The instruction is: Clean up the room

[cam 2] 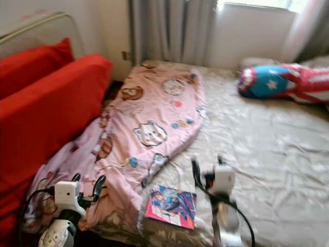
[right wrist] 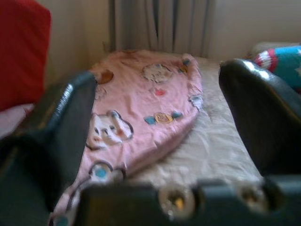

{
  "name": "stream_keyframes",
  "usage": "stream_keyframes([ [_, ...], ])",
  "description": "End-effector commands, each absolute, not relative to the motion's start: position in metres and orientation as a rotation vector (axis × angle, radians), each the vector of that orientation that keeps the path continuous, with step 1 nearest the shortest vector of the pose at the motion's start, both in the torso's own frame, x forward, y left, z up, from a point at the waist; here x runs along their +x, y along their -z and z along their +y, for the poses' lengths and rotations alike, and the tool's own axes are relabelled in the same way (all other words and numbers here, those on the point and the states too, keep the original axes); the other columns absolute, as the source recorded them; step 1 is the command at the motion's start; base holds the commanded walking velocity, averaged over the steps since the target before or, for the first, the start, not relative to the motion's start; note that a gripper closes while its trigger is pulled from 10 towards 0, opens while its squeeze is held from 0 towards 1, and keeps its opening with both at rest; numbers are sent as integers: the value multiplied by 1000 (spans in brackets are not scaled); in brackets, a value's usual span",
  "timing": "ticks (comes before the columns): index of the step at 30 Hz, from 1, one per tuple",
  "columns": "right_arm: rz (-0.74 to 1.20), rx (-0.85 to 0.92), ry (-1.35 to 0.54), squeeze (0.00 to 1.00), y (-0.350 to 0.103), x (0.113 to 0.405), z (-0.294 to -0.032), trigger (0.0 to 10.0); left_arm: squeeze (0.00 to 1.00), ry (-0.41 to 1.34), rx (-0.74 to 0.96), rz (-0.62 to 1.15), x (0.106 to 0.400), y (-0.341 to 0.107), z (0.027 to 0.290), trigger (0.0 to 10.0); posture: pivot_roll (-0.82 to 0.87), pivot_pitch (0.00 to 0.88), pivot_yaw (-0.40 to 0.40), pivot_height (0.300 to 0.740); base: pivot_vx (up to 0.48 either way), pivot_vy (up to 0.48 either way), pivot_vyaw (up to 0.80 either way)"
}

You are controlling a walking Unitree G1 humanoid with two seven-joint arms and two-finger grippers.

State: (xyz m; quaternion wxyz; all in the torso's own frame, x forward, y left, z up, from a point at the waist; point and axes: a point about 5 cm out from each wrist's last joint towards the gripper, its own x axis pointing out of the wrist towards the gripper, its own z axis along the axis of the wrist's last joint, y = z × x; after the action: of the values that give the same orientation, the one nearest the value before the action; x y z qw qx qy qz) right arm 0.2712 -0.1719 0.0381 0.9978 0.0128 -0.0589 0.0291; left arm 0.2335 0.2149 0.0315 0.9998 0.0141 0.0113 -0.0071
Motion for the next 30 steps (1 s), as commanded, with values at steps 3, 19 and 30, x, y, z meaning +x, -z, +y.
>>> stream_keyframes([
  [3,-69,42,-29,0,-28,260,-166,10000,0,30,33,34,235,-35,215,10000,36,0,-52,740,0,0,0],
  [19,1,65,184,0,-30,229,-195,10000,0,38,63,-38,255,-67,218,10000,22,0,-58,740,0,0,0],
  [30,10,66,200,0,-38,237,-196,10000,0,28,41,-19,252,-68,217,10000,-5,0,-51,740,0,0,0],
])
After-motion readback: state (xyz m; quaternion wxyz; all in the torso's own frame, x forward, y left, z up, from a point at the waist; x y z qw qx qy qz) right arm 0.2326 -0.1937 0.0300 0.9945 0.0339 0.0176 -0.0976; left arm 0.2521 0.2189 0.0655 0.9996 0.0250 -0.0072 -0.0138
